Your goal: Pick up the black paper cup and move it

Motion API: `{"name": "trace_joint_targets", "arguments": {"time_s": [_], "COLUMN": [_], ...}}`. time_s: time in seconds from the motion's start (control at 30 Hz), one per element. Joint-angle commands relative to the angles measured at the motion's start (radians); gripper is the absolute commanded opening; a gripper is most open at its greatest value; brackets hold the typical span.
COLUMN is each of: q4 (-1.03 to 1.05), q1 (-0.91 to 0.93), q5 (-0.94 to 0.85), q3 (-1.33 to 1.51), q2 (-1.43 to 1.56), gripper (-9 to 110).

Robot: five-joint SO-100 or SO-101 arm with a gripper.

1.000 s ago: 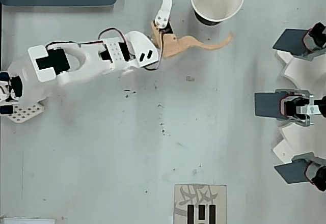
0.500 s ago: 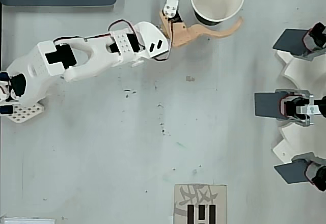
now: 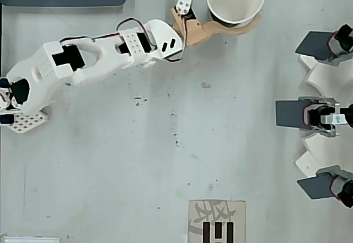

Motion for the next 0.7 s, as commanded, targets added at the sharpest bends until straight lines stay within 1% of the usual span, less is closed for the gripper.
{"name": "trace_joint_targets", "arguments": {"time_s": [0.0, 0.3, 0.53, 0.67], "q4": [0.011, 0.018, 0.017, 0.017], "q1": [-0.011, -0.009, -0.009, -0.009], "q5": [0.006, 0.009, 0.014, 0.014], "q3": [-0.078, -0.094, -0.094, -0.095], "q2": [0.02, 0.018, 0.009, 0.008], "gripper": [47, 39, 29, 27]}}
